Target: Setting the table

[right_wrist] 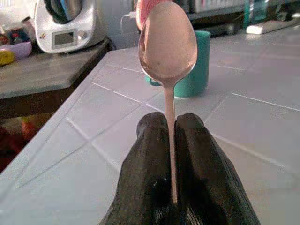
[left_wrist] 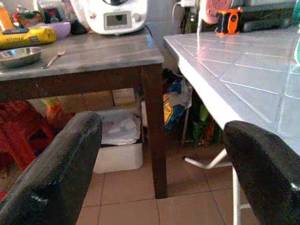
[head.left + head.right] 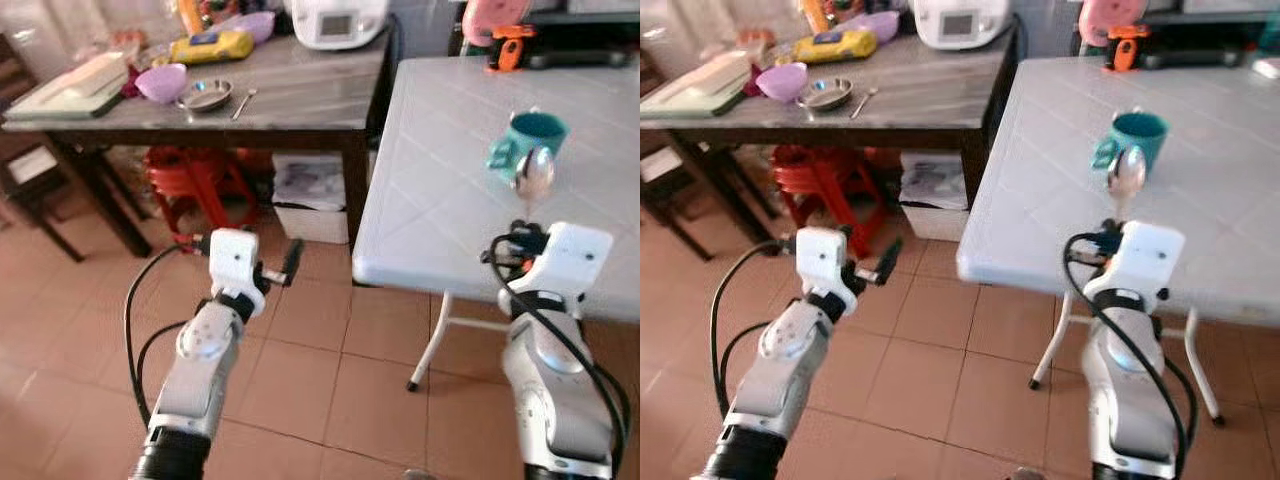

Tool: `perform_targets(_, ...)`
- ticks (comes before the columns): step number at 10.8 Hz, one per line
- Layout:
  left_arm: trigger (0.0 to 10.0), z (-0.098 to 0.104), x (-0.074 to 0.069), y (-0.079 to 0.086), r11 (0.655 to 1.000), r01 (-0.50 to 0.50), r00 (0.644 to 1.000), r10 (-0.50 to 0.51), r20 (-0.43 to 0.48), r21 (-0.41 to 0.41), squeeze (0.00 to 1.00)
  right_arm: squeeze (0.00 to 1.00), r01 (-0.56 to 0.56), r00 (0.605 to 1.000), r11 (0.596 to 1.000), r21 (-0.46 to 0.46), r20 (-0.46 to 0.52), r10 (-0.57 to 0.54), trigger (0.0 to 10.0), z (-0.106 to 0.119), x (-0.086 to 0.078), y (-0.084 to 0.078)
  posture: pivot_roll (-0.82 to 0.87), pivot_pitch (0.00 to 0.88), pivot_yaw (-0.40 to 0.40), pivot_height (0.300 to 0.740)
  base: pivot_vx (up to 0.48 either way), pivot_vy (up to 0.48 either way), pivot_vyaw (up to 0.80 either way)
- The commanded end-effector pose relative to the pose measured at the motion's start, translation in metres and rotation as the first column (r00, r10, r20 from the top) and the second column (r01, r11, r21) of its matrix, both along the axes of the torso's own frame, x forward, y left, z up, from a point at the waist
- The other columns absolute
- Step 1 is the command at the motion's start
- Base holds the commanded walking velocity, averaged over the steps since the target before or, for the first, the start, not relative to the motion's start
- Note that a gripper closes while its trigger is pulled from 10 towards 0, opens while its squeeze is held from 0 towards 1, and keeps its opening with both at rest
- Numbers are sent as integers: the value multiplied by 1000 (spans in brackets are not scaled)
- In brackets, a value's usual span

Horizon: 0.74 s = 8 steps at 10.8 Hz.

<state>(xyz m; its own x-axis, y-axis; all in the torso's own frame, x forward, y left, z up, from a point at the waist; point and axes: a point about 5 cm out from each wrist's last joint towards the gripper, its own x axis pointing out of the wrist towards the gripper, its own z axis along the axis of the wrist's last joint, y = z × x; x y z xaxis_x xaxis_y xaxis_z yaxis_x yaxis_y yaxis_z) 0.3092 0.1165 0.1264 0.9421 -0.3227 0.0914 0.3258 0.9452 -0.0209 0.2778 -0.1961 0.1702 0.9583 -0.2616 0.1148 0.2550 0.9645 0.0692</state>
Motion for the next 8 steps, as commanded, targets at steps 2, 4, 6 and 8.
perform_targets(2,10000,-3,0,11,999,-32,999,32,-8,20,0,0,-32,999,999,8,31,32,10000,5,2,9,-96,96,127,740,0,442,-416)
perform_targets(4,10000,-3,1,9,999,-31,999,31,-7,19,0,0,-34,999,999,8,32,34,10000,5,3,9,-99,96,124,740,0,448,0)
perform_targets(6,10000,-3,0,7,1000,-26,1000,26,-5,14,0,0,-33,999,999,4,28,33,10000,4,2,8,-100,96,121,740,0,443,0)
perform_targets(8,10000,-2,-2,4,1000,-18,1000,18,9,-3,0,0,-34,999,999,-1,26,34,10000,3,2,8,-100,94,119,740,0,122,0)
